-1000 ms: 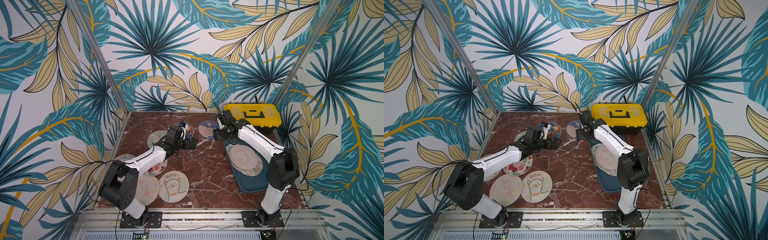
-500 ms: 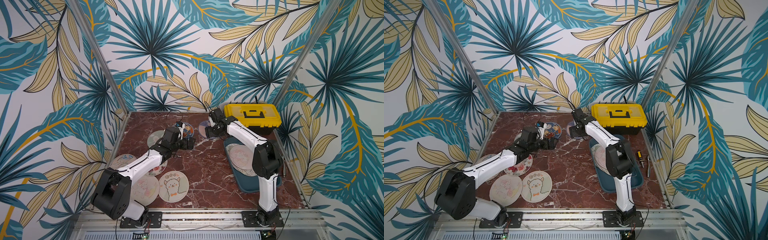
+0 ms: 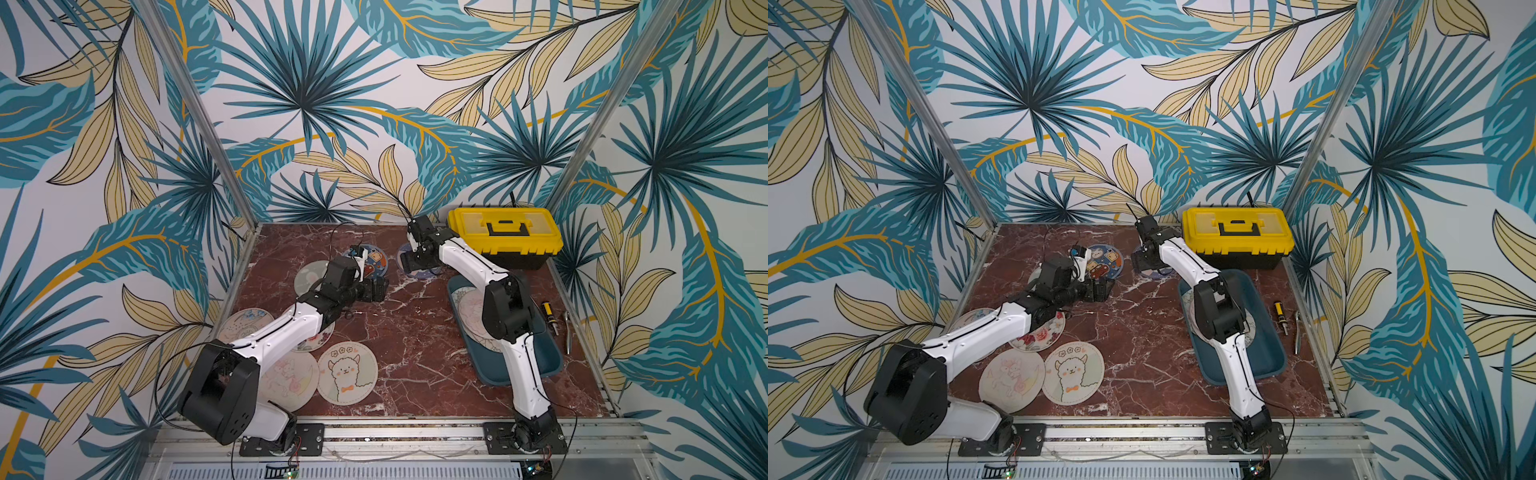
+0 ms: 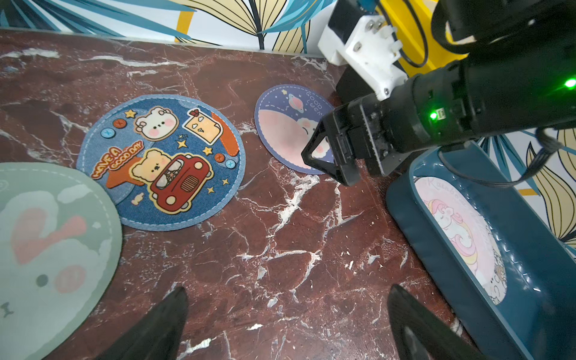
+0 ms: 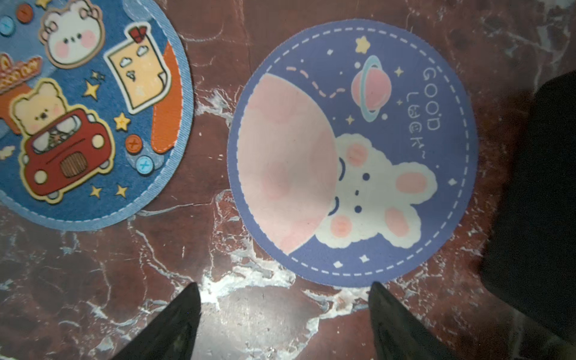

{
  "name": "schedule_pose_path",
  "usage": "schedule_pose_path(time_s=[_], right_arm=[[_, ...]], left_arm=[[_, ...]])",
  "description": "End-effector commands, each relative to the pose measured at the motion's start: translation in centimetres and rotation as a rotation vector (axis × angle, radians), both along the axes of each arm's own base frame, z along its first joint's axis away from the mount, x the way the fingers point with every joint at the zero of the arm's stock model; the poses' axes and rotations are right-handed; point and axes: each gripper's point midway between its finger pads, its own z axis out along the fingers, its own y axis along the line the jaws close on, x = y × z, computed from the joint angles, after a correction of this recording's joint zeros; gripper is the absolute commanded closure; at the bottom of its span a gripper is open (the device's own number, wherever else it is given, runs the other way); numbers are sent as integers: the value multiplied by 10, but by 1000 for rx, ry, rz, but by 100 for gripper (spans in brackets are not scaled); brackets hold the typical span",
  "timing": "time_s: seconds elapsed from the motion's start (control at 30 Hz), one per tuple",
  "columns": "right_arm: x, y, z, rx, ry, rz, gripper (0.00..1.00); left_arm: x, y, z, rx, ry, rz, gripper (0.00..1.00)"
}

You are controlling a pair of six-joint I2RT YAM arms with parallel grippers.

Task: Put the coasters into the storage box
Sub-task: Pick up the coaster from the center of the board.

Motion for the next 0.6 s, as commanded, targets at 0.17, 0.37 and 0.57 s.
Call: schedule_pose_path(time_s=[0.17,0.37,0.57], right_arm=[[-2,-6,-23,-82,56,29,15],[-2,0,-35,-74,92,47,14],[1,2,-43,-74,104,46,14]], left_arm=[[-1,8,-1,7,-13,16,0],[-1,9,-4,8,-4,19,0],[-1,12,-7,10,0,27,0]])
